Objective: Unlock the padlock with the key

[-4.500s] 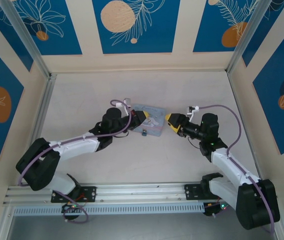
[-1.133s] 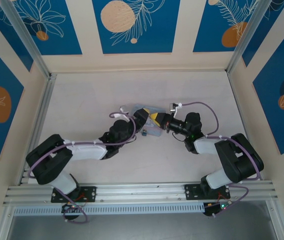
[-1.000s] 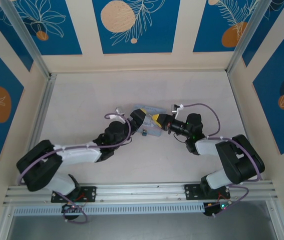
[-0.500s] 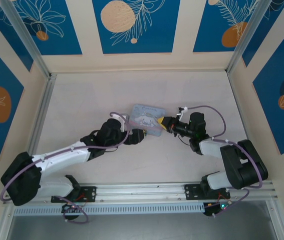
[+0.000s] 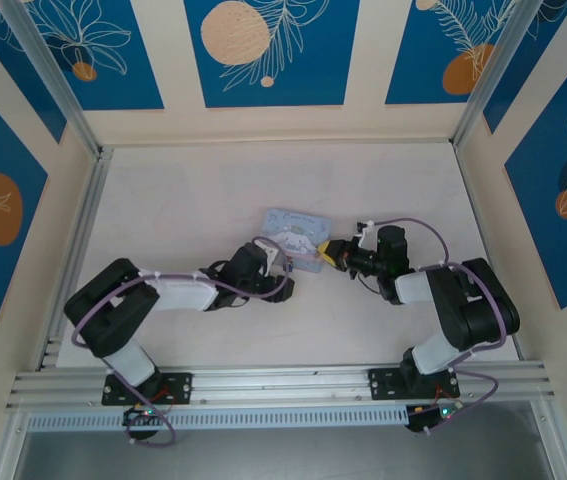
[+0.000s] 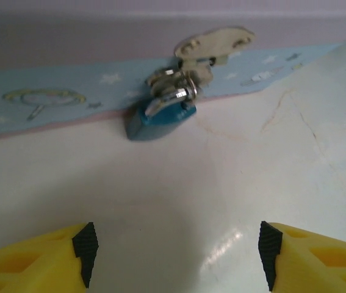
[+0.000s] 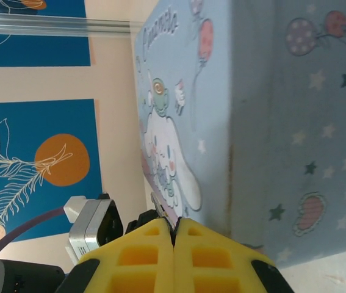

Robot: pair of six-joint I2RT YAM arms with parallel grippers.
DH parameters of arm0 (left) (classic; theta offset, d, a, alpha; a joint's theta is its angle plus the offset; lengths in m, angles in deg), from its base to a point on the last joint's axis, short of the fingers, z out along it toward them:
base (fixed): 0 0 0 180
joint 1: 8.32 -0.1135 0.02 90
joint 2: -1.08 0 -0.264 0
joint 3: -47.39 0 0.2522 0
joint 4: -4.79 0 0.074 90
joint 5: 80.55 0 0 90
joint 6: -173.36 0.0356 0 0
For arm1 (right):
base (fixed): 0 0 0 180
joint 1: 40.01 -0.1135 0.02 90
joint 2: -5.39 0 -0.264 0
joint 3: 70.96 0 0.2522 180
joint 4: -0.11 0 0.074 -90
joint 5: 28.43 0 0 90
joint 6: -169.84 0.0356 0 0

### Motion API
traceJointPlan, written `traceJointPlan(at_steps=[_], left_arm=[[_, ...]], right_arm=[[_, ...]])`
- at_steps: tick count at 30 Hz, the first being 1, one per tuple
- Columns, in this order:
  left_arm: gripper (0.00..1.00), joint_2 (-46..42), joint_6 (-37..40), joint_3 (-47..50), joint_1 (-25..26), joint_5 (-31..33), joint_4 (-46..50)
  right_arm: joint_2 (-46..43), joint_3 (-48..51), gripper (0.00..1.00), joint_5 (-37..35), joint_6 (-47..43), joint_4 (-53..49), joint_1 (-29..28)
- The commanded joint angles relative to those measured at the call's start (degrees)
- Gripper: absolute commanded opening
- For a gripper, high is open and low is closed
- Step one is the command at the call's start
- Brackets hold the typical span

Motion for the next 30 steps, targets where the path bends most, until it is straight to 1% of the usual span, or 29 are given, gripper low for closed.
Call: traceJointPlan(at_steps=[1,4,7,11,14,16,21,25,28,30], left_arm=[[0.70,3.4,2.3,-2.4,0.4,3.5,-7.3],[0.69,6.2,2.4,-2.9,0.3,6.8,-9.9],[0.69,8.7,2.7,-4.5,0.4,7.5,-11.3],[0.68,12.5,2.7,-8.5,0.4,3.9,-12.0],[0.63,14.4,0.7,-10.2,0.4,-0.6,-14.3],[0.61,14.8,-2.6,-10.0,0.2,-2.1,-17.3],[0.57,16.8,-10.5,-9.3,-0.8,-2.7,-24.2],[0.54,19.8,-17.5,-7.6,-2.5,-3.3,-32.1],[0.49,21.5,-22.1,-6.0,-3.2,-3.7,-37.7],[0.49,21.8,-24.2,-4.6,-3.5,-3.5,-40.7]], right_arm=[[1.7,-2.2,0.00,2.2,-0.8,2.4,0.8],[3.7,-2.8,0.00,3.1,-0.1,4.0,1.5],[5.4,-3.4,0.00,4.0,0.5,5.2,1.9],[7.5,-4.3,0.00,4.6,0.7,6.3,2.3],[9.0,-4.8,0.00,5.1,1.2,7.5,2.4],[9.8,-5.0,0.00,5.2,1.3,7.8,2.5],[11.1,-5.4,0.00,5.3,1.2,8.3,2.7],[12.0,-5.4,0.00,5.6,1.6,9.1,3.0],[12.0,-5.4,0.00,5.8,1.9,9.3,3.2],[11.8,-5.4,0.00,5.8,1.9,9.2,3.4]])
